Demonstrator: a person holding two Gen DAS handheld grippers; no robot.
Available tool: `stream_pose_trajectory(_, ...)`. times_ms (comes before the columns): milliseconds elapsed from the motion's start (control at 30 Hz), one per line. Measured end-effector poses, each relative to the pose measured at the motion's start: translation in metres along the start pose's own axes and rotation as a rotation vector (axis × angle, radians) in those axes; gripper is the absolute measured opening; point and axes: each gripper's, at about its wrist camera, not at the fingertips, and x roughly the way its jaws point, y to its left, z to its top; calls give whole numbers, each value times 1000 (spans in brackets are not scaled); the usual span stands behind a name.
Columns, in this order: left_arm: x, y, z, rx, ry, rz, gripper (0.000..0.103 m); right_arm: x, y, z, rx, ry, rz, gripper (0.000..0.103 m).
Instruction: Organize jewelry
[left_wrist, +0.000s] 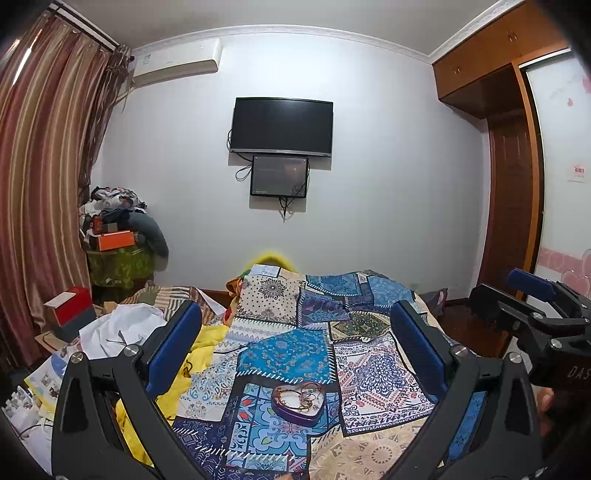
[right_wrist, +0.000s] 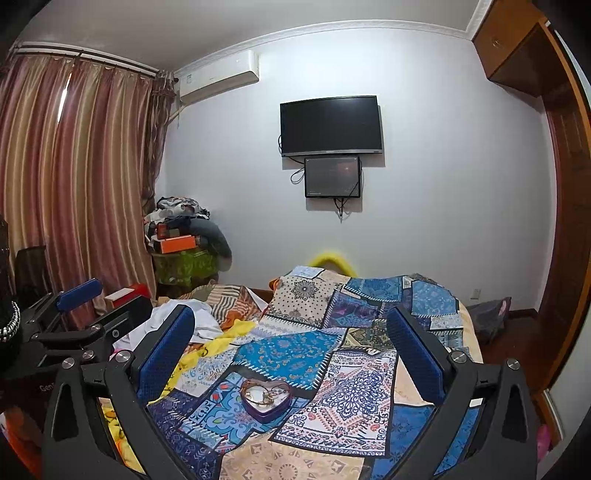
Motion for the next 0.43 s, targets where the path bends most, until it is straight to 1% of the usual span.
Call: stream_pose_trajectory(433, 1, -1, -1, 2, 5, -4, 102, 2, -2, 0, 7, 6, -4, 103)
